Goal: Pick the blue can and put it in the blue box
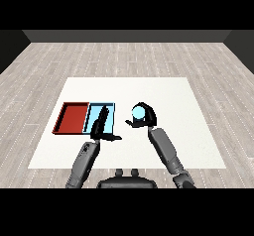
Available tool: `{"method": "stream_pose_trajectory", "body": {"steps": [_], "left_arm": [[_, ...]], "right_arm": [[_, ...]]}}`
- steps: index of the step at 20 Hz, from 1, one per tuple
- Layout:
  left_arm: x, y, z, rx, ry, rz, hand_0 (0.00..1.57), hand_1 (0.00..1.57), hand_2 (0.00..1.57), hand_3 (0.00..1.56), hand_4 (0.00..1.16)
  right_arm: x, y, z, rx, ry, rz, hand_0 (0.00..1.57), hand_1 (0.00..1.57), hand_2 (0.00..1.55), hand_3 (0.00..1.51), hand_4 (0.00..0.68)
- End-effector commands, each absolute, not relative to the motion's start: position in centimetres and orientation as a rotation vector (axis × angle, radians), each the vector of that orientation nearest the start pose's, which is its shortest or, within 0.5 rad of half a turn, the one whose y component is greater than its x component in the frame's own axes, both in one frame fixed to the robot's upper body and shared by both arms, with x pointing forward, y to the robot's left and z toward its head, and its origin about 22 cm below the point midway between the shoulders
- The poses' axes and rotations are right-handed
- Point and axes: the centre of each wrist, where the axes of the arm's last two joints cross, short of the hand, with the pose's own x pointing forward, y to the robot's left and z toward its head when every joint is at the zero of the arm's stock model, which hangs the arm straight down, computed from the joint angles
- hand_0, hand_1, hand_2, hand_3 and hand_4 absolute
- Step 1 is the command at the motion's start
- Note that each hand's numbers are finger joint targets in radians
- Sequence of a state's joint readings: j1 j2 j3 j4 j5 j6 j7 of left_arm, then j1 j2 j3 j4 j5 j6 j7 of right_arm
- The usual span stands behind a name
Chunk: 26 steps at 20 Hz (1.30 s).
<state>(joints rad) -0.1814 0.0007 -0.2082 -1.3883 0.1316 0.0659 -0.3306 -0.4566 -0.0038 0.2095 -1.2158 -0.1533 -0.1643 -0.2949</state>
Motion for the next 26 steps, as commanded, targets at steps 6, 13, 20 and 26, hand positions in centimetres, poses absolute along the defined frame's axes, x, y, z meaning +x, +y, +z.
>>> {"method": "stream_pose_trajectory", "body": {"steps": [6, 13, 20, 26], "left_arm": [[28.4, 12.9, -1.1, -0.252, -1.796, -0.1, 0.0, 0.0, 0.0, 0.0, 0.0], [29.3, 12.1, -2.2, -0.274, -1.772, -0.11, 0.0, 0.0, 0.0, 0.0, 0.0], [29.8, 10.7, -3.9, -0.252, -1.736, -0.141, 0.0, 0.0, 0.0, 0.0, 0.0], [28.2, 9.9, -2.4, -0.304, -1.718, -0.142, 0.0, 0.0, 0.0, 0.0, 0.0]], "right_arm": [[30.7, -10.8, 3.5, 0.255, -1.895, 0.145, 1.42, 1.42, 1.45, 1.41, 0.661], [33.4, -11.7, 3.4, 0.277, -1.916, 0.164, 1.41, 1.41, 1.44, 1.41, 0.666], [32.1, -10.2, 5.5, 0.302, -1.924, 0.177, 1.4, 1.4, 1.45, 1.41, 0.682], [31.7, -9.8, 3.2, 0.344, -1.93, 0.201, 1.39, 1.39, 1.44, 1.4, 0.659]]}}
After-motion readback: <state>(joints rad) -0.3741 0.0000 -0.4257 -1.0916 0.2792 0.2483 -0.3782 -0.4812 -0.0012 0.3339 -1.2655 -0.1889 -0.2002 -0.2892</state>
